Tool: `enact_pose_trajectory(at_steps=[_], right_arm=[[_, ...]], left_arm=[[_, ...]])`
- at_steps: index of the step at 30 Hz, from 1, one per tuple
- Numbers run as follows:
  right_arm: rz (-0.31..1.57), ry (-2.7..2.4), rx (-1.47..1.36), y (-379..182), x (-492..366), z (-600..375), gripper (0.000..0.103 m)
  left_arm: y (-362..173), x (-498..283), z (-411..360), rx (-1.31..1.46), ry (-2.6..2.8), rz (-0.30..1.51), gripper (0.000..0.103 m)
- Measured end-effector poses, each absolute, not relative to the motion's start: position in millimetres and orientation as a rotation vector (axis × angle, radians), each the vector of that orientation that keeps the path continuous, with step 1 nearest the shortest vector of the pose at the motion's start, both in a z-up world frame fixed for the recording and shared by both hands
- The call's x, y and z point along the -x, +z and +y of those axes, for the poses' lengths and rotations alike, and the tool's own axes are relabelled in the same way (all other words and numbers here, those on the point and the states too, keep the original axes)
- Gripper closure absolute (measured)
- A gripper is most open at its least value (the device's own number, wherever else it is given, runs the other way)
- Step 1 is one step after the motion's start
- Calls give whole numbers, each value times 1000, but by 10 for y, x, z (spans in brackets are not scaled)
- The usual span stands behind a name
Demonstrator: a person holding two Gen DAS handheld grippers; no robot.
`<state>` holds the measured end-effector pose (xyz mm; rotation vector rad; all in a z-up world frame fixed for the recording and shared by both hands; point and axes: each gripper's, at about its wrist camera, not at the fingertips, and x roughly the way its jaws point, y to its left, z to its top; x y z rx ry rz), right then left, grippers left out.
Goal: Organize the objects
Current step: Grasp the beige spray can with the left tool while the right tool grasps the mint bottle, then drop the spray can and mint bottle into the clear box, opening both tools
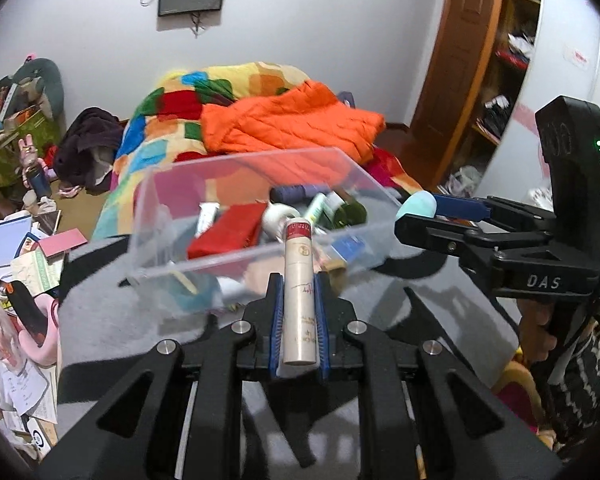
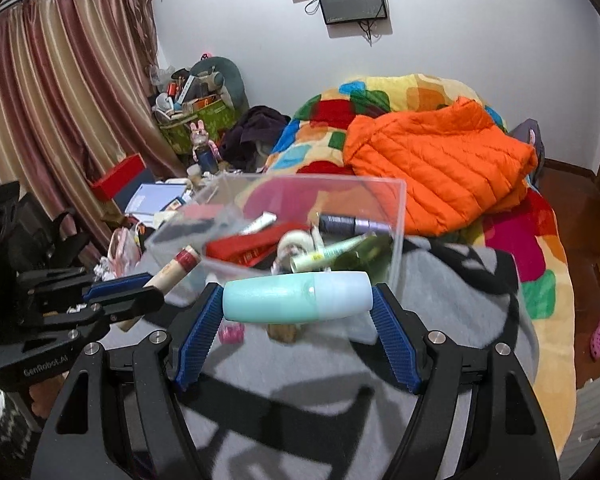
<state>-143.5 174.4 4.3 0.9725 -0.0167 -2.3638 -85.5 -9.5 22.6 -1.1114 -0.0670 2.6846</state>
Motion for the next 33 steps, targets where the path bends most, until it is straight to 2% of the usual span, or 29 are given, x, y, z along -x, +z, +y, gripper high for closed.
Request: enact_pose_trajectory(at_steps=[11, 19, 24, 33], right_arm=[[57, -2385, -1124, -166, 1985, 1321, 32], [31, -2337, -1211, -348, 2112, 1258, 31], [-8, -2308, -1208, -316, 2067, 1328, 30], [50, -2374, -1056, -39, 1661, 1449, 30]], left_arm=[[123, 1377, -363, 1224, 2661, -159, 89], [11, 1553, -370, 1277, 2611, -197, 88], [66, 1455, -283, 1234, 2621, -146, 88], [189, 1199, -241, 1167, 2670, -67, 88]])
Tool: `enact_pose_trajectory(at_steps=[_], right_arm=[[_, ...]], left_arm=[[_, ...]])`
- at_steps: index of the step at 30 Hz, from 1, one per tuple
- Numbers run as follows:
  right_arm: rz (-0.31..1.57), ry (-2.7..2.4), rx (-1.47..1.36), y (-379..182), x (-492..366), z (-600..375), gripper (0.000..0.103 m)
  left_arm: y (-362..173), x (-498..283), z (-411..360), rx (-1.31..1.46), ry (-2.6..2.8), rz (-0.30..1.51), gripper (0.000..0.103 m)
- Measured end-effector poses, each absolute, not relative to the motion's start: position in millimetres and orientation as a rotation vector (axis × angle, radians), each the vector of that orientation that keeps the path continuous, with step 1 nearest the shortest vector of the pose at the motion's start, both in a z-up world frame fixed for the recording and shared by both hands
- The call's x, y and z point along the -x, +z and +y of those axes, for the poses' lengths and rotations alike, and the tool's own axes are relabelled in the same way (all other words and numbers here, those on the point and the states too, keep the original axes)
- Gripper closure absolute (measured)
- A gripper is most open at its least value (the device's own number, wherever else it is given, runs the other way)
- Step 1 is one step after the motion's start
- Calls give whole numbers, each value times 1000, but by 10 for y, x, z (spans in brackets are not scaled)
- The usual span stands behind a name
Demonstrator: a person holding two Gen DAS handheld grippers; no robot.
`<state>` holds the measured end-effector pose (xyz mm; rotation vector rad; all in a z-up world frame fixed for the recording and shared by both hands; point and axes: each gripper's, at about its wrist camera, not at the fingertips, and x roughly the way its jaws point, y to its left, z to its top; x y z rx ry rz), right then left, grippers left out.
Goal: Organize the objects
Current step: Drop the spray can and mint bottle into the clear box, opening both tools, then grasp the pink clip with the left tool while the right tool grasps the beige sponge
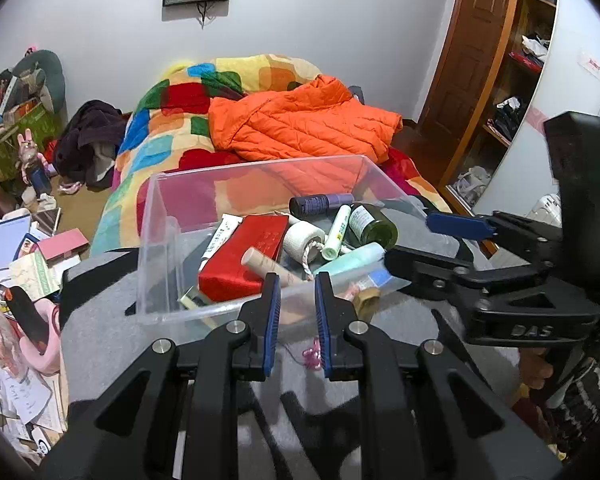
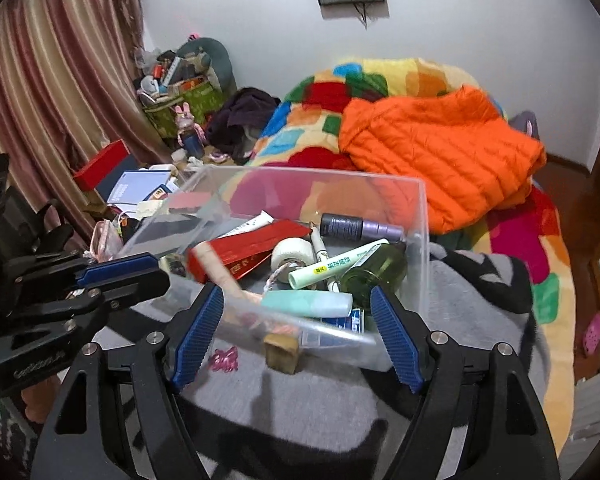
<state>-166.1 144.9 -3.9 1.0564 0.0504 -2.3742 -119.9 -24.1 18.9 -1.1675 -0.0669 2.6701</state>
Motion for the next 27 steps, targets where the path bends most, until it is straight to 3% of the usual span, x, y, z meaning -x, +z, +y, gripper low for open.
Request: enact_pose_trajectory(at_steps=[8, 14, 16, 20, 25, 27], right_arm=[[115, -2407, -1016, -105, 1328, 1385, 33], [187, -2384, -1126, -462, 1369, 1163, 50], [191, -2387, -1169, -556, 1421, 1119, 61], [113, -2350, -1265, -683, 1547, 1097, 64], [86, -2385, -1292, -786, 1581, 1097, 81], [67, -2387, -1283, -777, 1576, 1122, 81]], left_arm=[[80, 940, -364, 1186, 2724, -45, 72], [-81, 849, -489, 1249, 2723, -47, 68], [-142, 824, -513, 1270, 2720, -46, 67], [-224, 810, -511, 1293, 2708, -42, 67], [-318, 817, -451, 1313, 2679, -47, 67], [-346, 821, -411, 1320, 2667, -43, 67]])
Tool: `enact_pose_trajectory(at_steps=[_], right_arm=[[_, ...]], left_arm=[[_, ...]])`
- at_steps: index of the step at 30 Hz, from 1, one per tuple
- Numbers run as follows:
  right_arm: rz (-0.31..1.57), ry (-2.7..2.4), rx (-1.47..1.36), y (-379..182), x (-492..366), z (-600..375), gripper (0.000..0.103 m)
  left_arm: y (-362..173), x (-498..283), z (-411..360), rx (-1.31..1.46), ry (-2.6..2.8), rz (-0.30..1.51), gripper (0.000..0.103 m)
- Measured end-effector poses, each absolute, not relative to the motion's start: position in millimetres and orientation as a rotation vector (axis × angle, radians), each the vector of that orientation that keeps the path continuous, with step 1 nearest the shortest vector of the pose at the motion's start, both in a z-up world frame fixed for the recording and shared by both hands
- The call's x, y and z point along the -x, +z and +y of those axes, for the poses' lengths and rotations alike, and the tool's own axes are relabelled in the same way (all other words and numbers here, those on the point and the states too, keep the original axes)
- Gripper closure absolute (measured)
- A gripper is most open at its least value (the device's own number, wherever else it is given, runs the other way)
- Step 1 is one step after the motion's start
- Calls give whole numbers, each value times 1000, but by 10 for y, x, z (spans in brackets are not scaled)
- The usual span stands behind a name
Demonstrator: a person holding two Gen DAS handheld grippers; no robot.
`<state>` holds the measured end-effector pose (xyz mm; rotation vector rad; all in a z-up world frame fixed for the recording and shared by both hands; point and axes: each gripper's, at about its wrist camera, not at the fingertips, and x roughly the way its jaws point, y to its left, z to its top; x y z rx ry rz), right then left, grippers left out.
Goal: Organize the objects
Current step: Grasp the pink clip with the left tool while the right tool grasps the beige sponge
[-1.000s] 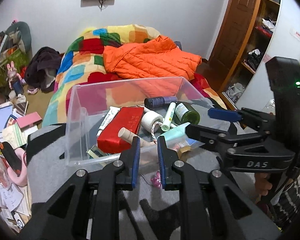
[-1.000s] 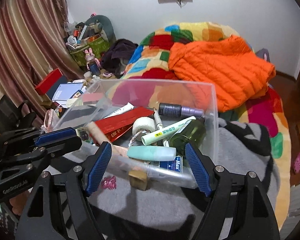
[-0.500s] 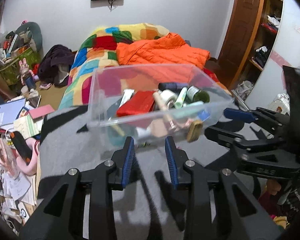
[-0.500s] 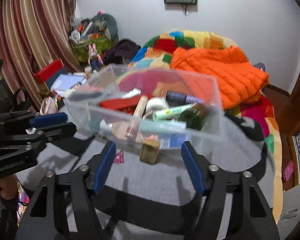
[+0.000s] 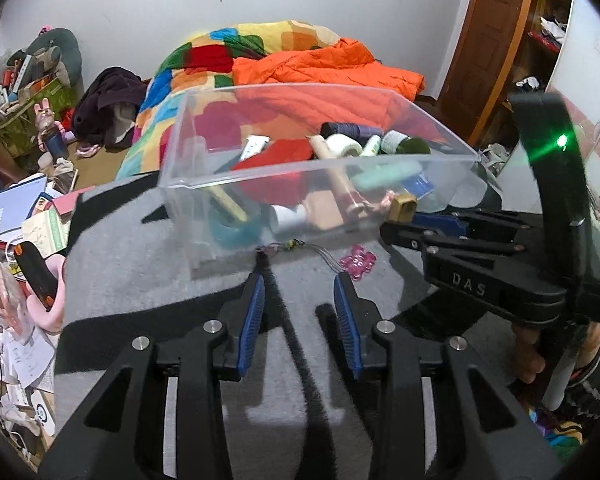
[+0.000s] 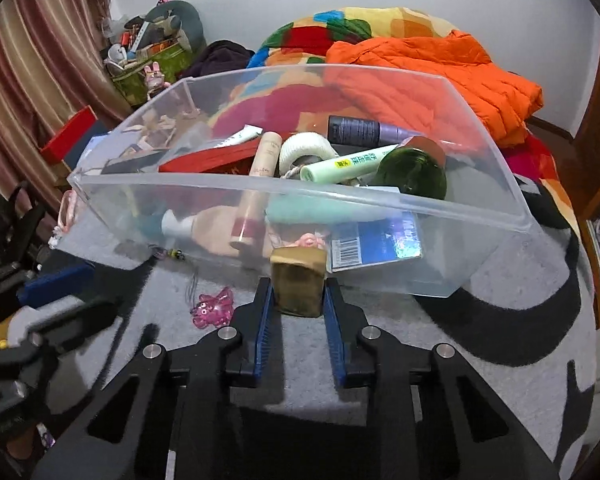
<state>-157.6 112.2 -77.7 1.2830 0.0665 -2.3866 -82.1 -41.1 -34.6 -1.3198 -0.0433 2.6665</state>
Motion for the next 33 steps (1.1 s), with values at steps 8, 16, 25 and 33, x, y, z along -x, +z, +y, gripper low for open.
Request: enact_pose_trajectory(at_steps=[8, 16, 25, 33], right_arm=[[7, -2373, -1240, -697, 1495, 1261, 81], [17, -2365, -1195, -616, 1348, 1399, 81], [10, -2362, -1161, -591, 1290, 1445, 81], [-6, -2354, -1151, -571, 1272, 1472, 81]], left_arm=[[-475, 941, -141, 1395, 2575, 15, 67], [-627, 1188, 159, 1483, 2496, 117, 67], [-628, 1208, 174, 1458, 2555, 131, 76], [-393, 987, 61, 1346, 2634, 45, 76]])
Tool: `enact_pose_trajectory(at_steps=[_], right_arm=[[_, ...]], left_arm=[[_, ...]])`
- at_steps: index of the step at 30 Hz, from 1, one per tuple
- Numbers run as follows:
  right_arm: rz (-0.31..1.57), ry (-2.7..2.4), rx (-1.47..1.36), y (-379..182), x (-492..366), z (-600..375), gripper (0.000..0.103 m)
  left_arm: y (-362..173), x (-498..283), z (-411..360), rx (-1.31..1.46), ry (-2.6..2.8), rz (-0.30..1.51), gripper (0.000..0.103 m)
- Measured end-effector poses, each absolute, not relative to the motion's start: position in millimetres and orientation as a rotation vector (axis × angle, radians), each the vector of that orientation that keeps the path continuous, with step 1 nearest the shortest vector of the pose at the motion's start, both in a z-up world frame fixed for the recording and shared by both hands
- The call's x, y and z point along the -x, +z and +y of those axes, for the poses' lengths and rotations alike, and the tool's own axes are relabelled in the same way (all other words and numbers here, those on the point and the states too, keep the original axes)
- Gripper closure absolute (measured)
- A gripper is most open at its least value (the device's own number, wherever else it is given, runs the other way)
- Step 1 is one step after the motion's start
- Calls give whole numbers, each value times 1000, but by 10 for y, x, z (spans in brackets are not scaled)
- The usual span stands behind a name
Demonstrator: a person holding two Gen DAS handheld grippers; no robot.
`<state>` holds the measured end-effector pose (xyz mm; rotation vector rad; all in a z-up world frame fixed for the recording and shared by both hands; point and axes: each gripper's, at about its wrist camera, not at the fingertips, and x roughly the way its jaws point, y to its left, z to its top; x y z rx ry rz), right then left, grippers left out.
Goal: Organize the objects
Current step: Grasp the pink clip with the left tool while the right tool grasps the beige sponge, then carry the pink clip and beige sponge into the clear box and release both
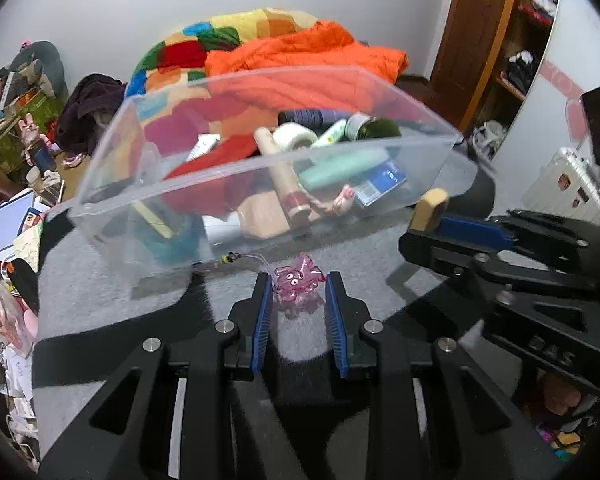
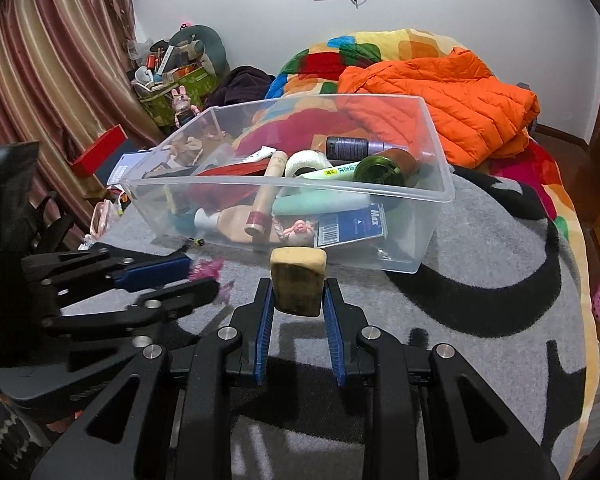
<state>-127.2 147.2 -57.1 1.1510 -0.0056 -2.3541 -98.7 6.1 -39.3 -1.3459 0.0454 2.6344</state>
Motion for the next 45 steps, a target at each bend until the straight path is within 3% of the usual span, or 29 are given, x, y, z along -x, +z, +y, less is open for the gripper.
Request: enact_pose_trajectory(at_steps=[27, 35, 45], right_arm=[[-9, -2447, -931, 200, 1488, 1540, 81], [29, -2437, -1025, -2, 1783, 1361, 81], [129, -2412, -1127, -327, 1973, 1171, 80]], left_arm=[[646, 957, -377, 965, 2873, -94, 76], [527, 1329, -550, 1028, 2875, -176, 76], [-80, 1636, -566, 1291, 2761, -224, 76]])
